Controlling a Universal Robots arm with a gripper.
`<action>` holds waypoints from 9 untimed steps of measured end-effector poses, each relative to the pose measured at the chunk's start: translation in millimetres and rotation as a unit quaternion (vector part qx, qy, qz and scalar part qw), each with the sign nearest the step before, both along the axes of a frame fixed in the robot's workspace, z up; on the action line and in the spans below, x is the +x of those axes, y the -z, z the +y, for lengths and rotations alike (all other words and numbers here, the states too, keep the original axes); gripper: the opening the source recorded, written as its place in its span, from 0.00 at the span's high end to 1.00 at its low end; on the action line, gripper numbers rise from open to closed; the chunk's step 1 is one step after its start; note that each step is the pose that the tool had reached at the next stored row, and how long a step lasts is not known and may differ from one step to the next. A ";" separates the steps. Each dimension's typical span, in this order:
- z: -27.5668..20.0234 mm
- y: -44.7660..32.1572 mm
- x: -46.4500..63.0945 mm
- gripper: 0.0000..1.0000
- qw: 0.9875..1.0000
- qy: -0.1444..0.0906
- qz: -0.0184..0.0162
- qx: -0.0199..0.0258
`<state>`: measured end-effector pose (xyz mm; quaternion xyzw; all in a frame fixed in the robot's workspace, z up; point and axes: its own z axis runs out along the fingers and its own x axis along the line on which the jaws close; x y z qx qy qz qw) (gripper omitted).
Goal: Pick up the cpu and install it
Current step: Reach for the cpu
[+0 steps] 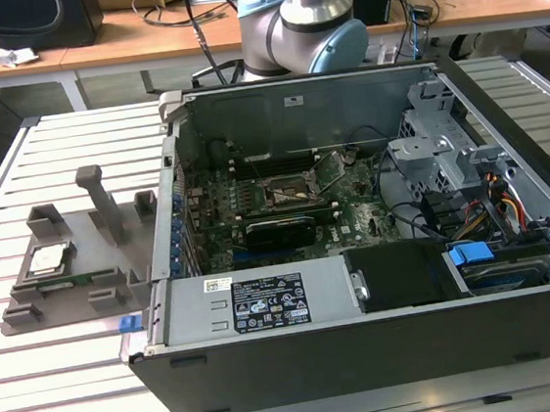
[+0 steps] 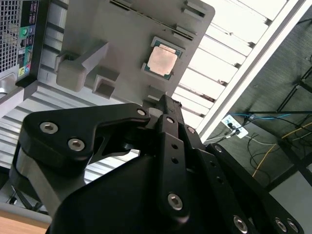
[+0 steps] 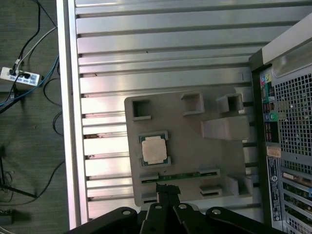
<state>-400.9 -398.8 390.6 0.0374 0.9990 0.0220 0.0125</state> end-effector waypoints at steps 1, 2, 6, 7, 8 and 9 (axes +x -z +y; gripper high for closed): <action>0.0 0.0 -0.9 0.89 1.000 0.000 0.000 0.000; 0.0 0.0 -1.7 0.89 1.000 0.000 0.000 0.000; 0.0 0.0 -4.9 0.89 1.000 0.000 0.000 0.000; -0.1 0.1 -5.4 0.89 1.000 0.000 0.000 0.000; -0.1 0.0 -5.6 0.89 1.000 0.000 0.000 0.000; -0.1 0.0 -5.6 0.89 1.000 0.000 0.000 0.000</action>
